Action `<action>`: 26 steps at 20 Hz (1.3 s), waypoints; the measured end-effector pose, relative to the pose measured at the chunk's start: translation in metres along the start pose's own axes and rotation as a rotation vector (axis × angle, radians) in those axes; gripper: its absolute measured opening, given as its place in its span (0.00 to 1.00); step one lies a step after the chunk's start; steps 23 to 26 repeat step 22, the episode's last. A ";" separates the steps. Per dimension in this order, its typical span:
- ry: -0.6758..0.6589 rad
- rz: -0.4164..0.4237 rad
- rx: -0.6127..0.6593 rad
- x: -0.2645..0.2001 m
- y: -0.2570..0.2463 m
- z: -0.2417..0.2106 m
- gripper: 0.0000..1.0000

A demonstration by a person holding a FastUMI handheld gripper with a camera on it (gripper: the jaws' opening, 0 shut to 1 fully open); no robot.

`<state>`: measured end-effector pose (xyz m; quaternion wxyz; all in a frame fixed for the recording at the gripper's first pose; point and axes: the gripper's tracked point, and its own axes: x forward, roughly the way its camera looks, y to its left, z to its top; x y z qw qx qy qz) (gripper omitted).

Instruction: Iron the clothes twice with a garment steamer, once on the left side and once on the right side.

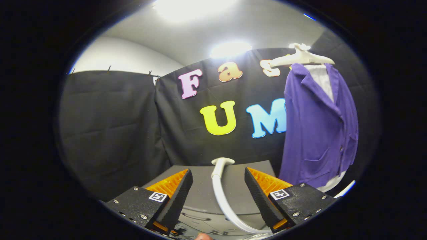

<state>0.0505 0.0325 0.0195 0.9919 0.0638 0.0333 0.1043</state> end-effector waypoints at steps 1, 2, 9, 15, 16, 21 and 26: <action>-0.028 0.001 -0.024 -0.026 -0.005 0.000 0.96; -0.042 0.029 -0.032 -0.055 0.006 -0.006 0.96; -0.195 0.091 -0.114 -0.198 -0.002 0.000 0.96; -0.247 0.074 -0.114 -0.244 -0.009 0.018 0.96; -0.243 0.042 -0.127 -0.241 -0.018 0.019 0.96; -0.242 -0.066 -0.168 -0.215 -0.040 0.039 0.96; -0.255 -0.077 -0.171 -0.210 -0.042 0.044 0.96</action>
